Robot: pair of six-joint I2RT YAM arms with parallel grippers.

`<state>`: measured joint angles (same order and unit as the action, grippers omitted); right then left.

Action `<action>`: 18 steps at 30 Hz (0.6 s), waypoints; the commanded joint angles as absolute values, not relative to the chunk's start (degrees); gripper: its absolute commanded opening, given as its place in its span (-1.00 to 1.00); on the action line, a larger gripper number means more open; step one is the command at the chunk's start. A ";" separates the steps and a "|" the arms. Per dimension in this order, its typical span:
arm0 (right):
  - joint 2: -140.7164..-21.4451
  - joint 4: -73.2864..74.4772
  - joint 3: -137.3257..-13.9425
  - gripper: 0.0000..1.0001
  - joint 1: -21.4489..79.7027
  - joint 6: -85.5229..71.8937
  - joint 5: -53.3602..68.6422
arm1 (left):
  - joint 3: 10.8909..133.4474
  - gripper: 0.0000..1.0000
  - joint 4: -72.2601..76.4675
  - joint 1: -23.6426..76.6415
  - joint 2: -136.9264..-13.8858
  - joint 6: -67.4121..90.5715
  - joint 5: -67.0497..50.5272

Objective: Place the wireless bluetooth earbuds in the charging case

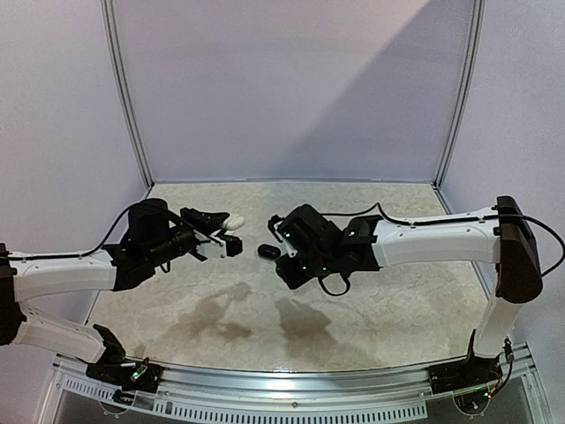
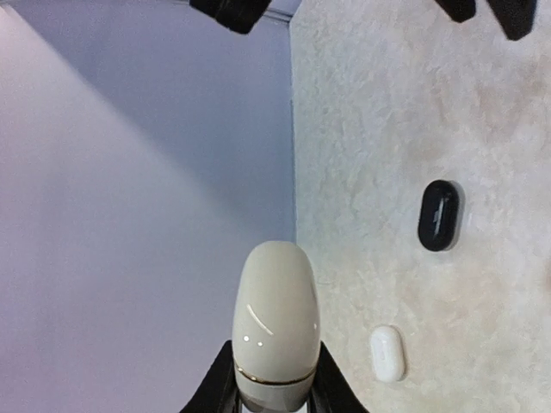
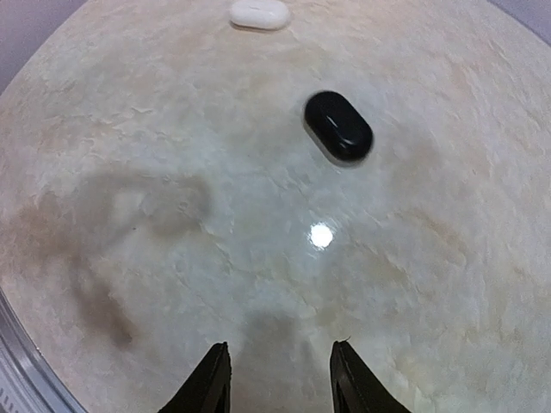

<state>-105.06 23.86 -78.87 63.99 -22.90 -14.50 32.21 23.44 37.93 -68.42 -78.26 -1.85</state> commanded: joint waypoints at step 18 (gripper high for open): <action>-95.93 44.20 -74.10 0.11 51.16 -43.37 -20.35 | 52.88 -1.00 -23.68 25.56 -95.17 -8.95 -42.97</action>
